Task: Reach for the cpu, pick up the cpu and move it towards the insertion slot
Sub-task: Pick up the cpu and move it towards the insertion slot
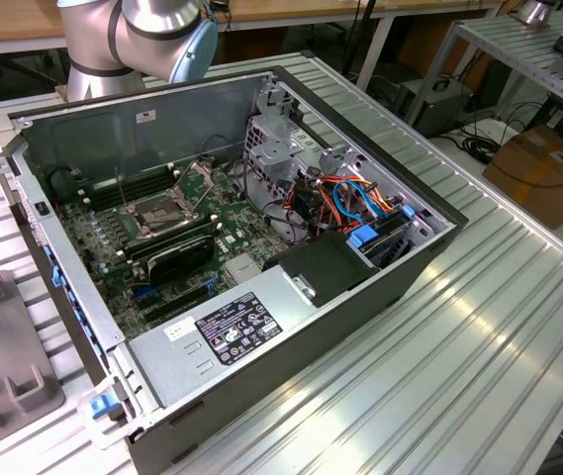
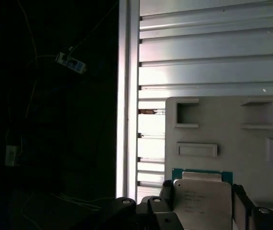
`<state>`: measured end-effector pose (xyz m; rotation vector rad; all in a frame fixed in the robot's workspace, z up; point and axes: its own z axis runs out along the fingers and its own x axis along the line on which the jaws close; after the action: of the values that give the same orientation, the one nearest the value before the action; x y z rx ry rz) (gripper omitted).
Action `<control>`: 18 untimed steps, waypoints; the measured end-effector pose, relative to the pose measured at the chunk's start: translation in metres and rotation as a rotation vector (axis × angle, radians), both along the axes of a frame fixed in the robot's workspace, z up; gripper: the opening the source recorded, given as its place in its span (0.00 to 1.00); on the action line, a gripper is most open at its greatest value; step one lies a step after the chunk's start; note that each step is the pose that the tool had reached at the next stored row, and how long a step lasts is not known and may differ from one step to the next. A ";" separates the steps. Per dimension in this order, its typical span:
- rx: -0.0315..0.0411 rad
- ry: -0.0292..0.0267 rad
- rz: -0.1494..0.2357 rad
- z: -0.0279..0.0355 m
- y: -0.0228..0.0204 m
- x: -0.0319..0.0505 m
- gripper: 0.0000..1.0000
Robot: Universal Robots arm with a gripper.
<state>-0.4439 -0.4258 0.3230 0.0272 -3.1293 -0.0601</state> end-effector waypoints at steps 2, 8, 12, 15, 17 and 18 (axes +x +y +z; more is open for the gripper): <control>-0.0001 0.0001 0.000 0.0042 0.0000 0.0000 0.55; -0.0001 0.0000 0.000 0.0185 0.0000 0.0000 0.55; 0.0000 0.0000 0.000 0.0340 0.0000 0.0000 0.55; 0.0000 0.0001 0.000 0.0464 0.0000 0.0000 0.55; 0.0000 -0.0001 0.000 0.0525 0.0000 0.0000 0.55; -0.0001 0.0000 0.000 0.0540 0.0000 0.0000 0.55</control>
<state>-0.4439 -0.4258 0.3770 0.0272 -3.1293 -0.0600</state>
